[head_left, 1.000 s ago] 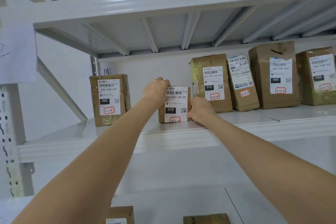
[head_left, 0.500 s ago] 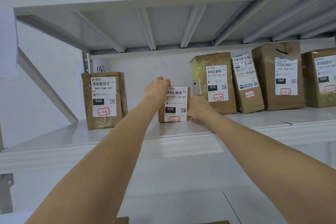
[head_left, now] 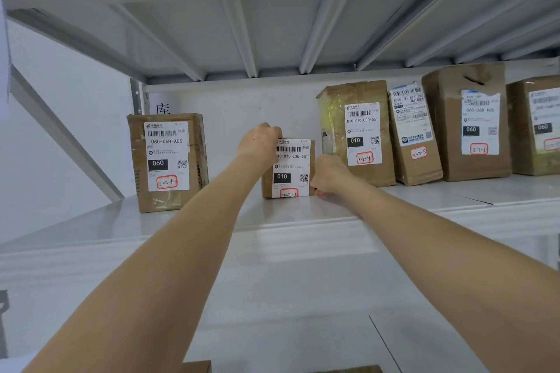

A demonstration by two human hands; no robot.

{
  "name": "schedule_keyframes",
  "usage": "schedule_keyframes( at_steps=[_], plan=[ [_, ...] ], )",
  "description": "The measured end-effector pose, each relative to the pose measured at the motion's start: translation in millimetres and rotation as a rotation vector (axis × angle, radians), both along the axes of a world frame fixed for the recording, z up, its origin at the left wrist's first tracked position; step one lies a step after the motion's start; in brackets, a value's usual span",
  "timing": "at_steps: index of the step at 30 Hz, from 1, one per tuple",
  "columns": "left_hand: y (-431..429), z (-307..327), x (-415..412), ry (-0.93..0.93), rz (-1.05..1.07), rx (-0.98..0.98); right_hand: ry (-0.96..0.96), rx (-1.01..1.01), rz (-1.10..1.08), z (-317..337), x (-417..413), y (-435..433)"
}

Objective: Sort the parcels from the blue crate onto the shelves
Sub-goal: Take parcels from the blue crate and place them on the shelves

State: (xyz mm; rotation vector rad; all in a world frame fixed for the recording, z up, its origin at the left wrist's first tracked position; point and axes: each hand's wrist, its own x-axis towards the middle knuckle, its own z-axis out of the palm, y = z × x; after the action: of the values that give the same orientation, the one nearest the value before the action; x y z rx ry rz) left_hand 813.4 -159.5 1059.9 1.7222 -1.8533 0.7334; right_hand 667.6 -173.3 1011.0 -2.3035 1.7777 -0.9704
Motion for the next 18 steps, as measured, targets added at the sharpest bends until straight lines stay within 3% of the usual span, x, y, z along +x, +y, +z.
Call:
schedule_keyframes(
  at_steps=[12, 18],
  plan=[
    [4.1, 1.5, 5.7, 0.056, -0.071, 0.03, -0.287, 0.171, 0.117, -2.7, -11.0, 4.1],
    [2.1, -0.5, 6.8, 0.044, -0.076, 0.011, -0.154, 0.092, 0.058, -3.7, -7.5, 16.3]
  ],
)
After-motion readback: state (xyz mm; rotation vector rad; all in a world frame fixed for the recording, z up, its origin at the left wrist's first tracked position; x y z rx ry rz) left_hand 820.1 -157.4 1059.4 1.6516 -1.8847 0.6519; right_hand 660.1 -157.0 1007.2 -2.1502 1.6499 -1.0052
